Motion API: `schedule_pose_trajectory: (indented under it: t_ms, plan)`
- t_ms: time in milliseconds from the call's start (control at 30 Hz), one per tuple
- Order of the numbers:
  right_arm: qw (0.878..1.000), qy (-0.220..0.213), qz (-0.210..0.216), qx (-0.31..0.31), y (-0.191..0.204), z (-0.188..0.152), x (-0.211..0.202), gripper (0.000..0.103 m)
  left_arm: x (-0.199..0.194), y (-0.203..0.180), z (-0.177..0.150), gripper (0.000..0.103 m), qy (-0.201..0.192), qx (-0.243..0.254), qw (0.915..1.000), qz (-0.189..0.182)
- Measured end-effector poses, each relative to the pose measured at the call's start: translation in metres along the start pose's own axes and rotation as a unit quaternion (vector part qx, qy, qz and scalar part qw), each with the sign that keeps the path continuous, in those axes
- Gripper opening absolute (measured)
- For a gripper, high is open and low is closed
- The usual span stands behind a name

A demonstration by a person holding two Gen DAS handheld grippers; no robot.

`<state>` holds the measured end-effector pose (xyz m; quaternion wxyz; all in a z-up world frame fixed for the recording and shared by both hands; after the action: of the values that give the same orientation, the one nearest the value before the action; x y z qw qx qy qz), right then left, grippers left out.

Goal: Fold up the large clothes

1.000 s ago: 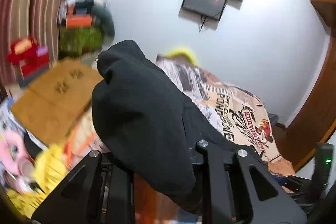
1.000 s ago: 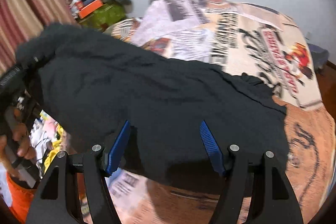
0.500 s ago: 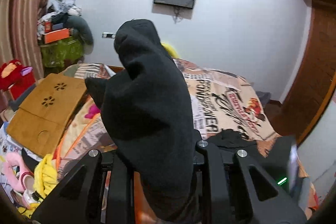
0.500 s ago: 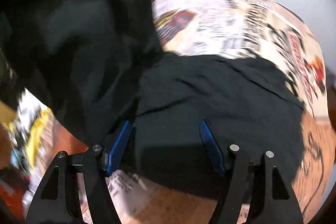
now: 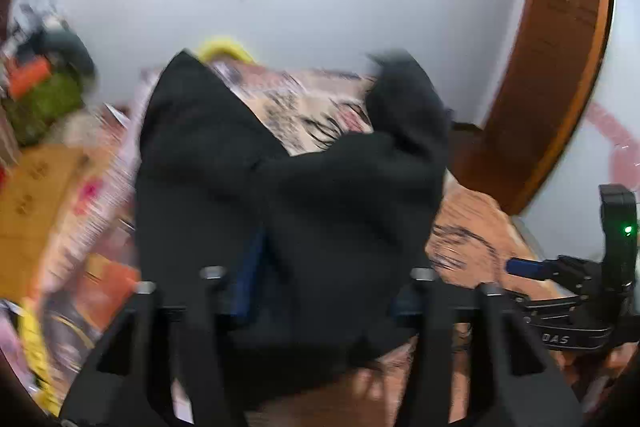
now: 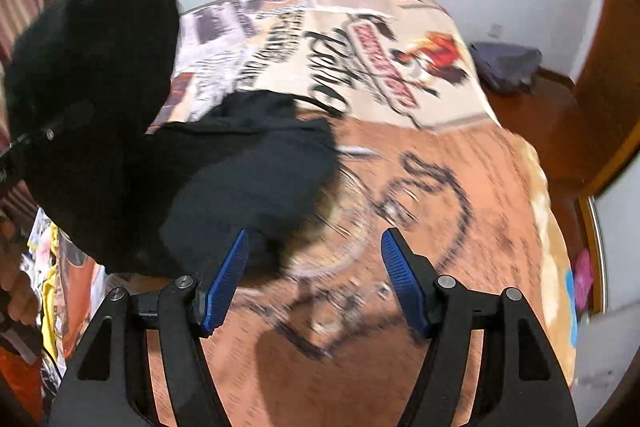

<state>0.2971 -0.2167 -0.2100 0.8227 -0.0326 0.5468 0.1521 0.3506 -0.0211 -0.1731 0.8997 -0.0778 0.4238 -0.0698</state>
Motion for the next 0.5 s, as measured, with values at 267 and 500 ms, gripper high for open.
schedule_pose_trajectory:
  t_ms: [267,500]
  plan:
    - [0.999,-0.010,0.011,0.032,-0.017,-0.011,-0.015,0.065,0.038,-0.044,-0.029,0.091,0.072,0.101,0.9915,0.037]
    - [0.998,-0.041,0.034,0.024,-0.004,0.000,-0.041,0.065,0.002,-0.048,-0.037,0.092,0.068,0.123,0.9900,0.013]
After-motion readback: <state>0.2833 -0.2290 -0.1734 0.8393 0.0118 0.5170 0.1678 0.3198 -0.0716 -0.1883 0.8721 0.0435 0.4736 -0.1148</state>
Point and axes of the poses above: each gripper's, at about its wrist camera, not at the fingertips, and x roughly the way its jaws point, y to its left, z to its top, the point moved 7 cm from there along x, roughly the way its jaws point, and after that the axes turned 9 degrees about y, right-handed, at the moved point
